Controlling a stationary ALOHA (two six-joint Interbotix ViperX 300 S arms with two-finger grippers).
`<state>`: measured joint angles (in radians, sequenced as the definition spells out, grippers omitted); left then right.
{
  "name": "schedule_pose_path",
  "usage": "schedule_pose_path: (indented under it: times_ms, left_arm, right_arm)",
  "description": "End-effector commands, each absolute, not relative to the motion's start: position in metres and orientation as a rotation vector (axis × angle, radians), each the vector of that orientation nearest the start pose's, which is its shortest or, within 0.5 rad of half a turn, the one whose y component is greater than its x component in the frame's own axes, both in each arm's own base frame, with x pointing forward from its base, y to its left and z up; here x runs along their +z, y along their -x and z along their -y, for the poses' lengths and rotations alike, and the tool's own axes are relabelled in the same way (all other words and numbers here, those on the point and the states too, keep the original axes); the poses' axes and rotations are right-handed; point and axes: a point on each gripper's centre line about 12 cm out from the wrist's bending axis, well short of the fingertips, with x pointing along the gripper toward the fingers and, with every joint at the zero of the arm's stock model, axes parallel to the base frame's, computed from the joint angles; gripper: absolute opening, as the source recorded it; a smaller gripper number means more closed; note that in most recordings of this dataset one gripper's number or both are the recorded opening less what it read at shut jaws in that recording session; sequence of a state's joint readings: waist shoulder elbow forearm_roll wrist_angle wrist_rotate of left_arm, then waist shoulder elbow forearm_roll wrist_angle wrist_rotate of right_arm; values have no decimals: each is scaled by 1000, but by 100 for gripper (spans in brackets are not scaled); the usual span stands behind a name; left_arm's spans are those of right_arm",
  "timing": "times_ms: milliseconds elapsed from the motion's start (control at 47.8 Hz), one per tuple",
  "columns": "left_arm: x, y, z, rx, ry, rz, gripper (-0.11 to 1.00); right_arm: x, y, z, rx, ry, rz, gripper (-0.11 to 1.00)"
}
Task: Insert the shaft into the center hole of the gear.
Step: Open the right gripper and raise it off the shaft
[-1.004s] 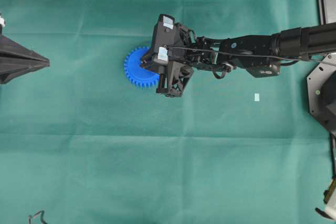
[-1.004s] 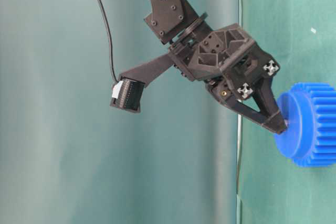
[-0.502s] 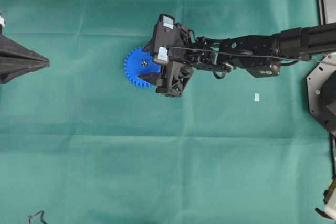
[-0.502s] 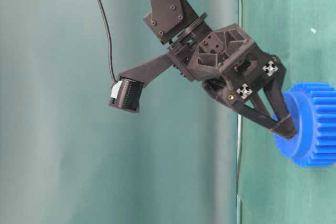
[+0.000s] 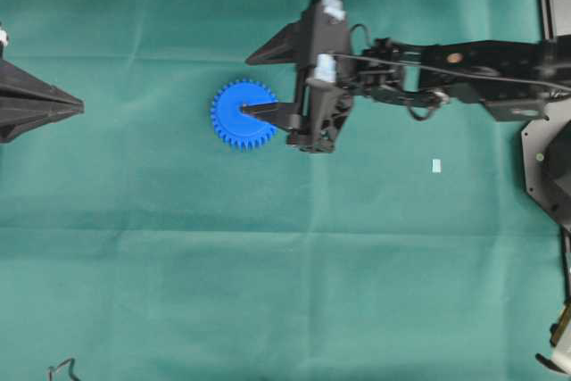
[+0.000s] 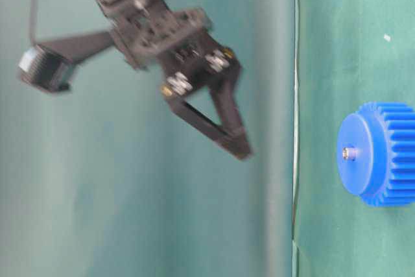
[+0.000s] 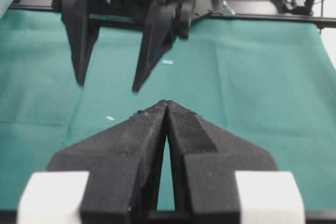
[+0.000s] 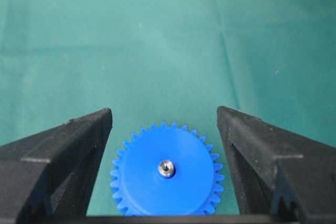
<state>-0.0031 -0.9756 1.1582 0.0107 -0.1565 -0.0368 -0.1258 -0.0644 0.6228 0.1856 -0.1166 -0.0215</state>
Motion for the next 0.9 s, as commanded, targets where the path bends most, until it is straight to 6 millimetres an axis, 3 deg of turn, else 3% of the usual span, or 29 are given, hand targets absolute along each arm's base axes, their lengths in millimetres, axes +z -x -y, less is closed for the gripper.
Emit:
schedule_pose_path:
  times_ms: [0,126,565,711,879]
  left_arm:
    - [297,-200,1,-5,25,1,0]
    - [298,-200,1,-5,25,3,0]
    - [297,-200,1,-5,23,1,0]
    - [297,-200,1,-5,23,1,0]
    - [297,-200,1,-5,23,1,0]
  right_arm:
    - [246,-388,51,-174,-179,-368,83]
    - [259,-367,48,-172,-177,-333,83]
    - [276,-278,37,-165,-172,-227,83]
    - [273,-255,35,-164,-171,-205,83]
    - [265,-243,33,-165,-173,-206,83]
